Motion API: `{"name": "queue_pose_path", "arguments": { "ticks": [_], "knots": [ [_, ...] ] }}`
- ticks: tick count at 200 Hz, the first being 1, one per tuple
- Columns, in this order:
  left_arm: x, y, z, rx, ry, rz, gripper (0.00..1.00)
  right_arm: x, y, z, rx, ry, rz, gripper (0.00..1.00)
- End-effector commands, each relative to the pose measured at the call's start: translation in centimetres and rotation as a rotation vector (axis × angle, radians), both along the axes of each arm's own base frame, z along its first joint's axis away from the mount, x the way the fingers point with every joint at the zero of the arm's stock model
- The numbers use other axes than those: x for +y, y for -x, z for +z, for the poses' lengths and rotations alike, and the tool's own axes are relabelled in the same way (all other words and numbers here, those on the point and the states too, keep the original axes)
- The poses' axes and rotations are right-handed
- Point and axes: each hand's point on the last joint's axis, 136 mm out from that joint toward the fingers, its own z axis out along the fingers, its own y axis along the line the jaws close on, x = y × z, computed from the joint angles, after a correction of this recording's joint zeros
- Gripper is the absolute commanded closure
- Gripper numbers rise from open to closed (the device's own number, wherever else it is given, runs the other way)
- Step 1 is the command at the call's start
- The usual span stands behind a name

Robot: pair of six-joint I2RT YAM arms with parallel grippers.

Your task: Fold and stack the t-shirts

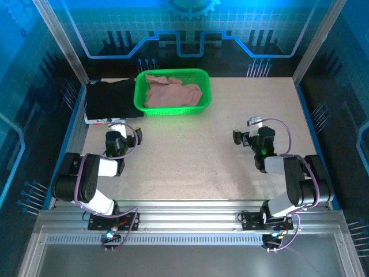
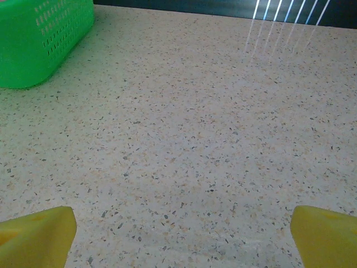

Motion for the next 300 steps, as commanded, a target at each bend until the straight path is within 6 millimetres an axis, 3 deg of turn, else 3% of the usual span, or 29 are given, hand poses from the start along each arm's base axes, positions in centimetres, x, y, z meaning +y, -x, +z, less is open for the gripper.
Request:
{"name": "queue_pose_path", "arguments": {
  "ticks": [1,180,198,226,243,269,280,300],
  "knots": [
    [-0.1,-0.6,1.1,-0.033,-0.024,-0.005,0.01,-0.1,-0.5,0.7,-0.016,0.001,0.008,0.0],
    [-0.2,-0.6,1.1,-0.032,-0.023,-0.007,0.01,-0.1,-0.5,0.6,-0.014,-0.004,0.012,0.0],
    [-1.1,-0.9,3.5,-0.02,-0.044,-0.05,0.01,0.1,-0.7,2.5,0.026,0.0,0.017,0.0],
    [-1.4,0.5,11.4,0.021,0.076,0.0,0.01,1.4,0.9,7.5,0.158,-0.069,0.001,0.0],
    [-2.3,1.2,15.0,0.06,0.205,0.001,0.01,2.6,1.5,9.9,0.293,-0.143,0.009,0.0],
    [-3.6,0.9,17.1,0.173,0.351,-0.003,0.01,5.8,0.3,12.3,0.416,-0.318,0.089,0.0],
    [-4.5,0.3,17.5,0.201,0.399,-0.025,0.01,7.3,-1.2,13.3,0.434,-0.396,0.125,0.0],
    [-6.2,-0.8,18.0,0.213,0.497,-0.072,0.01,9.0,-4.5,13.0,0.491,-0.497,0.143,0.0]
  ]
}}
